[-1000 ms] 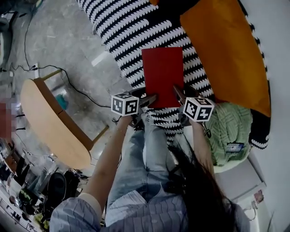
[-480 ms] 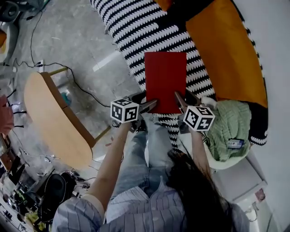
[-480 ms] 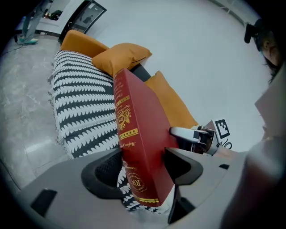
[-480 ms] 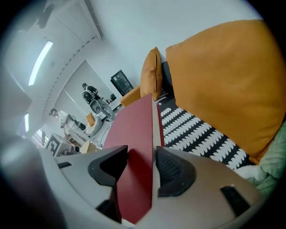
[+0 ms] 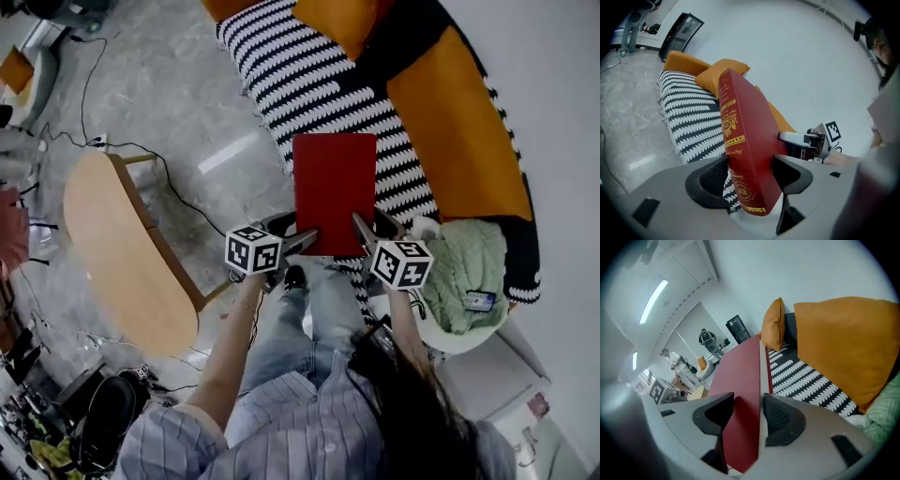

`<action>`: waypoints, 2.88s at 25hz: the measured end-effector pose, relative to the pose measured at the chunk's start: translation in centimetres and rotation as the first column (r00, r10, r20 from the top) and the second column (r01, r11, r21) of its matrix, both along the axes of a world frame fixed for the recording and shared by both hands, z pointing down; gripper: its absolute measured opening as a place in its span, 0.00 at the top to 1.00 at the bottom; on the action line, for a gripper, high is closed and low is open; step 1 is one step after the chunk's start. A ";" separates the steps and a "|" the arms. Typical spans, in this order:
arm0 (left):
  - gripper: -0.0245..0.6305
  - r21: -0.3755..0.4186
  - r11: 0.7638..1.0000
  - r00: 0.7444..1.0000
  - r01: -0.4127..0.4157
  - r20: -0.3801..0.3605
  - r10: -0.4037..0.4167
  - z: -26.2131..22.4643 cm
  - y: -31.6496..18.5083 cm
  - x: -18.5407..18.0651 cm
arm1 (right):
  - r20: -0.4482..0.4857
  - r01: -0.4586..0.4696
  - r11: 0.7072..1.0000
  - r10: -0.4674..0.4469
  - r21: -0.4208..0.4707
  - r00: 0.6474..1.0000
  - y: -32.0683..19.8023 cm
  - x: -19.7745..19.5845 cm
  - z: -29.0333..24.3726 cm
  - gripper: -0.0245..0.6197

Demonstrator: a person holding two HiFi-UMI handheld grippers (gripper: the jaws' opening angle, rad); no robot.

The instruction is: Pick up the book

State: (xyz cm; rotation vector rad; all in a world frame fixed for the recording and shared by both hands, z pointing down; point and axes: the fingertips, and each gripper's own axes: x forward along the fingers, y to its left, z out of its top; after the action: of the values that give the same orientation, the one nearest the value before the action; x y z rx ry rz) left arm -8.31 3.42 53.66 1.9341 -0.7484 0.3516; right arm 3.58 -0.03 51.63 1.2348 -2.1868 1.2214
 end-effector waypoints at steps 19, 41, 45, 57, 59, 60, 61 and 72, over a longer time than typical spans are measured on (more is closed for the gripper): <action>0.49 0.116 0.990 0.993 0.079 -0.100 -0.068 -10.7 5.2 -4.0 | -0.003 0.017 0.992 -0.017 0.127 1.000 5.1 -3.8 -11.4 0.65; 0.49 0.182 0.982 0.988 0.054 -0.152 -0.026 -15.8 15.3 -8.0 | 0.011 -0.053 0.981 0.052 0.184 0.999 16.5 -7.4 -16.7 0.66; 0.49 0.167 0.984 0.985 0.059 -0.167 -0.030 -15.7 17.2 -8.4 | -0.015 -0.041 0.982 0.044 0.183 0.999 18.1 -7.9 -16.9 0.66; 0.49 0.168 0.983 0.980 0.073 -0.195 -0.040 -16.3 19.2 -7.6 | -0.023 -0.047 0.982 0.052 0.184 0.998 20.2 -7.2 -17.7 0.66; 0.49 0.177 0.981 0.980 0.075 -0.194 -0.040 -16.6 19.5 -7.4 | -0.013 -0.051 0.980 0.055 0.191 0.998 20.6 -6.8 -17.9 0.66; 0.49 0.183 0.981 0.981 0.071 -0.190 -0.036 -16.8 19.6 -7.1 | -0.009 -0.055 0.980 0.058 0.192 0.998 20.8 -6.6 -18.0 0.66; 0.49 0.189 0.980 0.983 0.064 -0.183 -0.029 -16.9 19.8 -6.8 | -0.005 -0.059 0.980 0.061 0.192 0.998 21.1 -6.2 -18.1 0.66; 0.49 0.195 0.981 0.988 0.008 -0.153 0.022 -17.8 24.1 -0.8 | 0.018 -0.102 0.976 0.101 0.193 0.995 26.1 -0.1 -18.6 0.66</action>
State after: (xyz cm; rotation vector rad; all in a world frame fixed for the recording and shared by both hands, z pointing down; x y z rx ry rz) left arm -9.15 27.57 35.84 2.1216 -0.6954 0.1332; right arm 3.45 26.04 33.06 1.4361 -2.3188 1.0722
